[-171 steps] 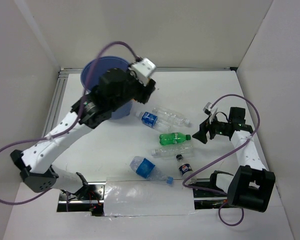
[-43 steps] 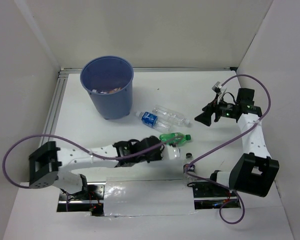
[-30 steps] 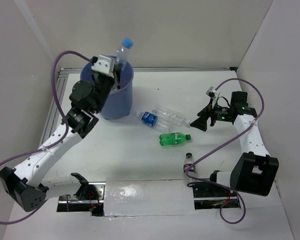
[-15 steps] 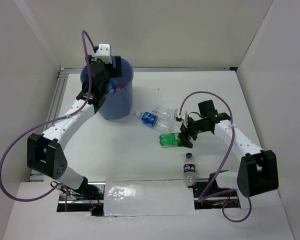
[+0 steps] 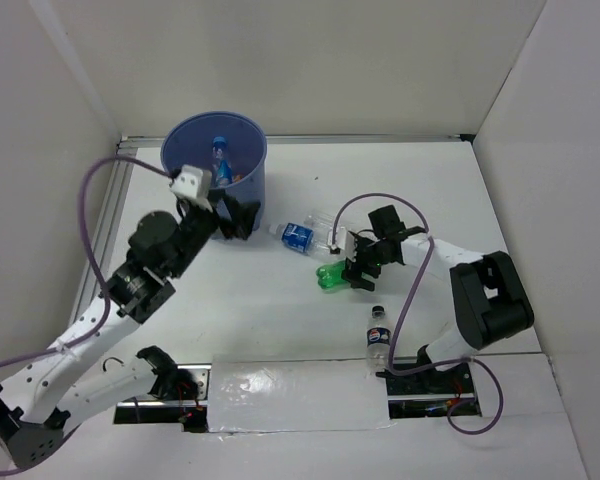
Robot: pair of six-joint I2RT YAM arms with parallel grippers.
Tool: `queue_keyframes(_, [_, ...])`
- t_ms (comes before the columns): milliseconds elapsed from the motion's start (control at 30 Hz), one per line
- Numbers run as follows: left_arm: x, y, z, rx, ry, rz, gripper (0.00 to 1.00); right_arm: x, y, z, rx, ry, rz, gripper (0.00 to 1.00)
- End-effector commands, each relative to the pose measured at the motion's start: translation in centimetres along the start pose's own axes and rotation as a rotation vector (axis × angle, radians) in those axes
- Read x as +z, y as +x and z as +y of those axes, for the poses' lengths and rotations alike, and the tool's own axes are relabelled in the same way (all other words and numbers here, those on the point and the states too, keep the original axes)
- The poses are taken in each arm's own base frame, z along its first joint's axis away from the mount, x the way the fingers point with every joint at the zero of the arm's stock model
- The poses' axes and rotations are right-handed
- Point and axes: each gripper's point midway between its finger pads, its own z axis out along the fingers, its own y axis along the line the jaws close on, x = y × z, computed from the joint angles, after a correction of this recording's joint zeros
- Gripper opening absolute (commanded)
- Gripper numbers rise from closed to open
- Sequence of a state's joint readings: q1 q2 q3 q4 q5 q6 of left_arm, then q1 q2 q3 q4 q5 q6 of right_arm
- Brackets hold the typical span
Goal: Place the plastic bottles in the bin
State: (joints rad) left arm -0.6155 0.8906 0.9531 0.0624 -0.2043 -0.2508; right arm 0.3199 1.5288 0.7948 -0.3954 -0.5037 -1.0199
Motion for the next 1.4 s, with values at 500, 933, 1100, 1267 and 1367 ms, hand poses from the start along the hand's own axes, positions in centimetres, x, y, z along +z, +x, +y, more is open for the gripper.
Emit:
queue_keyframes(500, [-8.8, 22.2, -3.5, -0.486, -0.041, 0.470, 0.93, -18.7, -23.7, -4.2, -0.308, 0.316, -0.511, 0.20])
queue_keyframes(933, [-7.3, 22.8, -6.1, -0.775, -0.063, 0.456, 0.96, -11.7, -43.7, -14.7, -0.518, 0.483, -0.602, 0.34])
queue_keyframes(1100, [-6.7, 23.0, -6.7, -0.736, -0.063, 0.481, 0.96, -8.2, -45.1, -14.5, -0.491, 0.445, -0.589, 0.86])
queue_keyframes(1267, [-6.9, 23.6, -7.0, -0.680, -0.047, 0.508, 0.96, -12.3, -44.3, -15.3, -0.335, 0.485, -0.666, 1.00])
queue_keyframes(1367, [-6.6, 24.3, -6.8, -0.637, -0.060, 0.522, 0.97, -15.4, -41.6, -16.5, -0.202, 0.480, -0.675, 0.96])
